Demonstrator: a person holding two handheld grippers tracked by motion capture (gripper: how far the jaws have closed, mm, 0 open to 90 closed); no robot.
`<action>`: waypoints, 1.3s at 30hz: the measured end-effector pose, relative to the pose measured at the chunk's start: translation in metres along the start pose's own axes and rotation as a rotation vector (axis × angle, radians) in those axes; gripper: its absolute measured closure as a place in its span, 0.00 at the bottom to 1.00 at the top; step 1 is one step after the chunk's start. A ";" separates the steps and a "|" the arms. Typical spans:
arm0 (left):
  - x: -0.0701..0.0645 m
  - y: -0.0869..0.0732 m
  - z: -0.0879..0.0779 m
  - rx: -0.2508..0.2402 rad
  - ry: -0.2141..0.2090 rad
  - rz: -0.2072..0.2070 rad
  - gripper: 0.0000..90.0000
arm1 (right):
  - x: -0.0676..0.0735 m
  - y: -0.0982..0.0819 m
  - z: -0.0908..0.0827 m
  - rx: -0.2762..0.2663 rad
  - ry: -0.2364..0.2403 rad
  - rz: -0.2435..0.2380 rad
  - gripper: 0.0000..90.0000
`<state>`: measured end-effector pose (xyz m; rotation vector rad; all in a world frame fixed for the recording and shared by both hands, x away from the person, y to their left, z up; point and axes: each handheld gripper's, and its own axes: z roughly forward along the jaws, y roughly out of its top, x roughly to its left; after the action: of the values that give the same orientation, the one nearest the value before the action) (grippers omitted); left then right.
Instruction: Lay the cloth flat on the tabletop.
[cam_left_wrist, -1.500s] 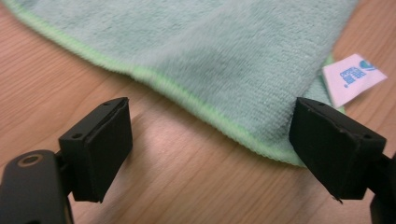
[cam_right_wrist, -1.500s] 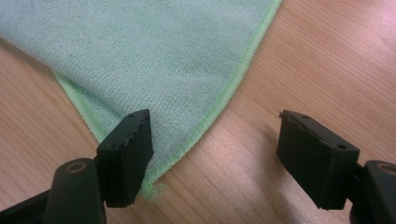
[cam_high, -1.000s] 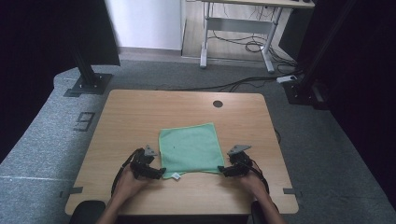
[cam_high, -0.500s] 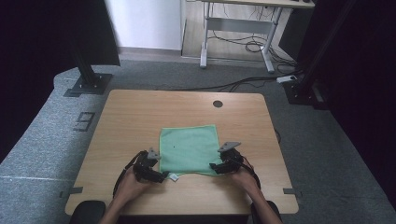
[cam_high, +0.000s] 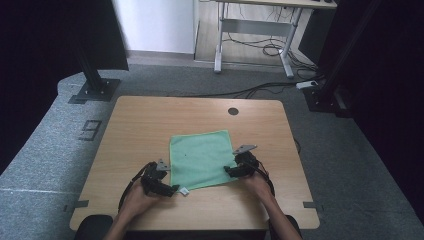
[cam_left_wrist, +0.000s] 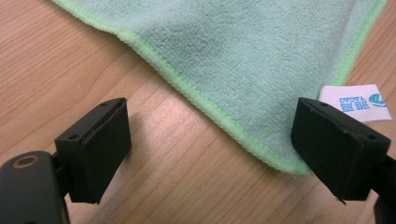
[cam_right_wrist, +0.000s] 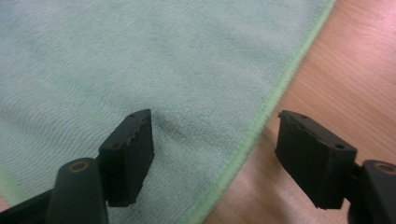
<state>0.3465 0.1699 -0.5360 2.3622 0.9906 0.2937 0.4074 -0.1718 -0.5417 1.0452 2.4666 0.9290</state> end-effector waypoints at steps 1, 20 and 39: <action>0.002 0.000 -0.001 0.001 0.002 -0.005 0.12 | 0.001 -0.001 -0.001 0.005 0.012 -0.001 0.30; 0.045 0.021 0.020 -0.095 0.109 -0.067 0.14 | -0.017 -0.016 -0.009 -0.028 -0.072 0.046 0.22; 0.045 0.017 0.012 -0.082 0.104 -0.075 0.15 | -0.005 -0.015 -0.010 -0.025 -0.038 0.010 0.23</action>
<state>0.3931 0.1875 -0.5365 2.2498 1.0914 0.4239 0.3983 -0.1880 -0.5445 1.0588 2.4145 0.9319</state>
